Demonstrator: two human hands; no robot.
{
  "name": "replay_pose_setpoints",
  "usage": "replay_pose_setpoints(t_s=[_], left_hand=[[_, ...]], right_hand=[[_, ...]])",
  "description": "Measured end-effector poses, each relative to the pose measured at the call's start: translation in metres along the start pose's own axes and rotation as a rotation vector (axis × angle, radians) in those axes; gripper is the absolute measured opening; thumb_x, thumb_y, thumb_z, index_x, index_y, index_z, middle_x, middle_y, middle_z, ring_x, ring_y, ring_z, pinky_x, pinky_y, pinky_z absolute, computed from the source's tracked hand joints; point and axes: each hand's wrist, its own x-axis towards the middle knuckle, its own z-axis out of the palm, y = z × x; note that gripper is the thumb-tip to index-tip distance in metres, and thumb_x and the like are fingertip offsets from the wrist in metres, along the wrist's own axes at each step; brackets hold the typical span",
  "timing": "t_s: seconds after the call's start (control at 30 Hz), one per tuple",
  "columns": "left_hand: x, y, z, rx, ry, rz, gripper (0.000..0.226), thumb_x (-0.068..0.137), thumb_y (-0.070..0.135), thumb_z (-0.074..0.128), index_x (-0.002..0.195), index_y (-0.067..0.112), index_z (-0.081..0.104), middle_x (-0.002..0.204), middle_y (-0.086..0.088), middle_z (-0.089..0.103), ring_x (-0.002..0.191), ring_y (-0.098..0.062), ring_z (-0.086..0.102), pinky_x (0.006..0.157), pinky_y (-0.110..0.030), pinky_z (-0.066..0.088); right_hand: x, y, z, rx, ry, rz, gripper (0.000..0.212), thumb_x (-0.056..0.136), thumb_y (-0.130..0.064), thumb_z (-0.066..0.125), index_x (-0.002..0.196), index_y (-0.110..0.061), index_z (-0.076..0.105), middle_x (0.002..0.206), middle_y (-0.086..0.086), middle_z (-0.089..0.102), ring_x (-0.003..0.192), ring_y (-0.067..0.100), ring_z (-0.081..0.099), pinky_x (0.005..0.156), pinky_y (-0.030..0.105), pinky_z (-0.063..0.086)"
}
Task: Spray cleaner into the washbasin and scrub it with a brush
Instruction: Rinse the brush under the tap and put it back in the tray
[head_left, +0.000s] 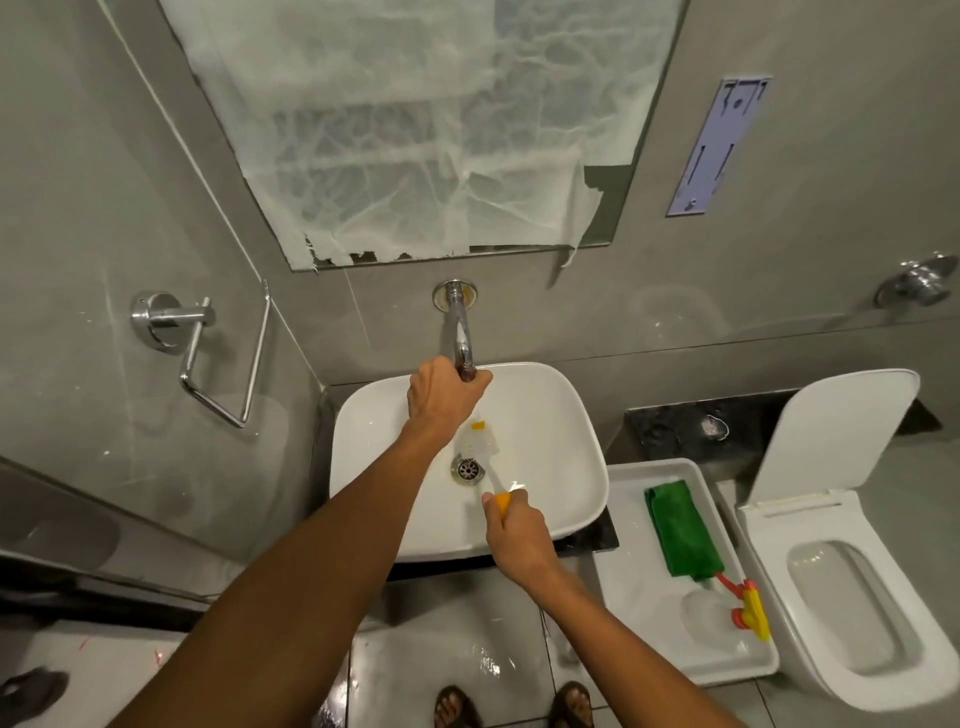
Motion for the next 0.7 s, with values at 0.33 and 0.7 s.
replay_pose_setpoints(t_s=[0.33, 0.7], left_hand=[[0.023, -0.011, -0.036, -0.014, -0.369, 0.188, 0.031, 0.096, 0.032, 0.075, 0.080, 0.007, 0.063, 0.076, -0.007, 0.052, 0.073, -0.021, 0.048, 0.070, -0.037, 0.042], [0.039, -0.025, -0.057, -0.219, -0.513, 0.159, 0.052, 0.081, 0.044, 0.094, 0.113, 0.005, 0.080, 0.090, -0.014, 0.060, 0.086, -0.019, 0.058, 0.081, -0.034, 0.053]], right_hand=[[0.001, -0.006, -0.005, -0.006, -0.008, 0.001, 0.049, 0.112, -0.044, 0.041, 0.128, 0.001, 0.050, 0.123, 0.025, 0.068, 0.112, 0.041, 0.068, 0.097, 0.051, 0.054], [-0.006, -0.001, -0.003, 0.029, -0.021, -0.016, 0.048, 0.112, -0.043, 0.042, 0.127, 0.002, 0.052, 0.119, 0.023, 0.069, 0.107, 0.039, 0.069, 0.089, 0.043, 0.056]])
